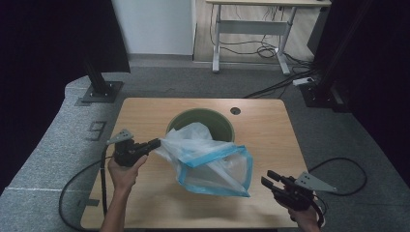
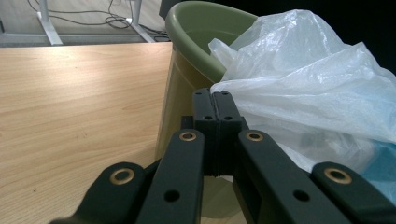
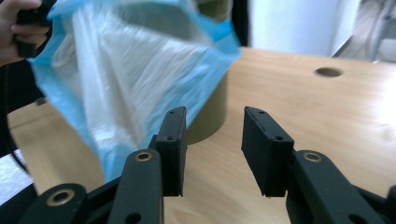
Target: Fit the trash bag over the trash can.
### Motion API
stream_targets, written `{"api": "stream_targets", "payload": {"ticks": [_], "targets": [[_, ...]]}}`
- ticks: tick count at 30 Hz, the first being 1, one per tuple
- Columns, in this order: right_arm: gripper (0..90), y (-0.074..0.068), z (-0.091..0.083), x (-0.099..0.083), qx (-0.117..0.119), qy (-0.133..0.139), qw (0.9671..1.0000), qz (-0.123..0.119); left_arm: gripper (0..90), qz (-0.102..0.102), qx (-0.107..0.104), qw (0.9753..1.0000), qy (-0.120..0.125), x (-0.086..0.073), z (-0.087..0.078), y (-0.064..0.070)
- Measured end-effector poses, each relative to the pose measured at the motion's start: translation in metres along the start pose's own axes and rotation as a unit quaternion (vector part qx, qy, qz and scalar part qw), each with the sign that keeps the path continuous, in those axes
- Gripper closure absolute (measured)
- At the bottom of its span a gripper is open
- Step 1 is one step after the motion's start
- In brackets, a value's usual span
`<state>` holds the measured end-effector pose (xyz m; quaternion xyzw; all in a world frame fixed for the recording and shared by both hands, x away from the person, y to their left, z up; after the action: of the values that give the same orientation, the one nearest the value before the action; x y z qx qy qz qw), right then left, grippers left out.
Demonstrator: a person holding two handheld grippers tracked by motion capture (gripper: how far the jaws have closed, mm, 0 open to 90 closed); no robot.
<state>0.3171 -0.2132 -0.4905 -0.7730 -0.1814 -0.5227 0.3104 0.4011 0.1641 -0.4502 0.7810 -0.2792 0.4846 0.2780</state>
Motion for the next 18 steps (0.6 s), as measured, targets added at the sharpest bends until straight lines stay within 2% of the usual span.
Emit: {"api": "stream_targets", "payload": {"ticks": [3,6,7,13,15,18], "targets": [[54.3,0.003,-0.002,0.015,-0.007,0.011,0.9999,-0.007,90.0,0.001,-0.002,1.0000,-0.002,0.001,0.000,0.002],[52.8,-0.002,0.007,0.024,0.003,0.007,0.9998,-0.019,90.0,0.003,-0.003,1.0000,-0.004,0.002,0.001,0.003],[52.1,-0.005,0.014,0.030,0.010,0.004,0.9994,-0.032,90.0,0.003,-0.004,1.0000,-0.004,0.002,0.001,0.003],[51.6,-0.015,0.048,0.045,0.033,-0.018,0.9967,-0.072,90.0,0.005,-0.010,0.9999,-0.008,0.003,0.001,0.005],[51.7,-0.018,0.062,0.049,0.034,-0.031,0.9948,-0.091,90.0,0.004,-0.011,0.9999,-0.008,0.003,0.002,0.004],[51.7,-0.021,0.075,0.053,0.033,-0.038,0.9935,-0.102,90.0,0.005,-0.012,0.9999,-0.009,0.004,0.002,0.004]]}}
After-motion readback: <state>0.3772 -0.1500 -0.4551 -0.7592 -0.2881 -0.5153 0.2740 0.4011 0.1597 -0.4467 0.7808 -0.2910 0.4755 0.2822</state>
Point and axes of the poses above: each handheld gripper's, and its own axes: z roughly forward along the jaws, x roughly out of its top, y roughly to its right, the point moved 10 cm from there along z, roughly forward along the jaws, and after that the axes turned 9 degrees about z, right-handed, at the moved point
